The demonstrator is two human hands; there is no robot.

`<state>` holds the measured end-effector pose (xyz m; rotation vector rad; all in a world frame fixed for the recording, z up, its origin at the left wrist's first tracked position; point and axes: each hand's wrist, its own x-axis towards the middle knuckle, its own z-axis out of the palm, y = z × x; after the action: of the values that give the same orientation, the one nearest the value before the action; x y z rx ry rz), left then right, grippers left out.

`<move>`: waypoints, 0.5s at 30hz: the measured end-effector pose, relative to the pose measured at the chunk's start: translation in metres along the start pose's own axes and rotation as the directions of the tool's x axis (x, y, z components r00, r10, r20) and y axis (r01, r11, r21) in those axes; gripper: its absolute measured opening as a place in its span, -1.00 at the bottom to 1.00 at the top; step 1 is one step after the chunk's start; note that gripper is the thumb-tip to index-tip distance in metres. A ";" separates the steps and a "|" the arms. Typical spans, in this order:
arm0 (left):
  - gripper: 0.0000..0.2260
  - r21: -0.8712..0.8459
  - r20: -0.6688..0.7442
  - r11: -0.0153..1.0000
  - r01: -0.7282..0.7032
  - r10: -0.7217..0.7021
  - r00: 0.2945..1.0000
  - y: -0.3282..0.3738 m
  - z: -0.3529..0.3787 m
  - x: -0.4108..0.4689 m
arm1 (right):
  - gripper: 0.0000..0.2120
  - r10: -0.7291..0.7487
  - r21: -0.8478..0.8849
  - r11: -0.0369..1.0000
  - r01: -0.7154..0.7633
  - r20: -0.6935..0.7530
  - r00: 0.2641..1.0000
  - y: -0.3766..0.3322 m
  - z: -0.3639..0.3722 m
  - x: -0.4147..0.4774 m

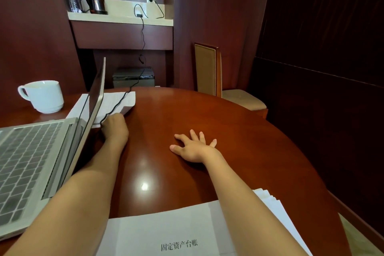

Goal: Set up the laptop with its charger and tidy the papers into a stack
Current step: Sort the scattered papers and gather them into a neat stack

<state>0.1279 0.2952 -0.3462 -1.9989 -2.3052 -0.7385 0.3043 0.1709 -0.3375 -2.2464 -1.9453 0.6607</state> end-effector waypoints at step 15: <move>-0.73 0.010 -0.023 0.977 -0.213 0.213 0.977 -0.003 -0.001 -0.011 | -0.44 -0.004 -0.072 0.997 0.005 0.012 1.000 -0.004 -0.002 0.007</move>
<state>0.1268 0.2844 -0.3498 -2.1751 -2.0328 -0.7325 0.3016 0.1785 -0.3364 -2.2832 -2.0103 0.6142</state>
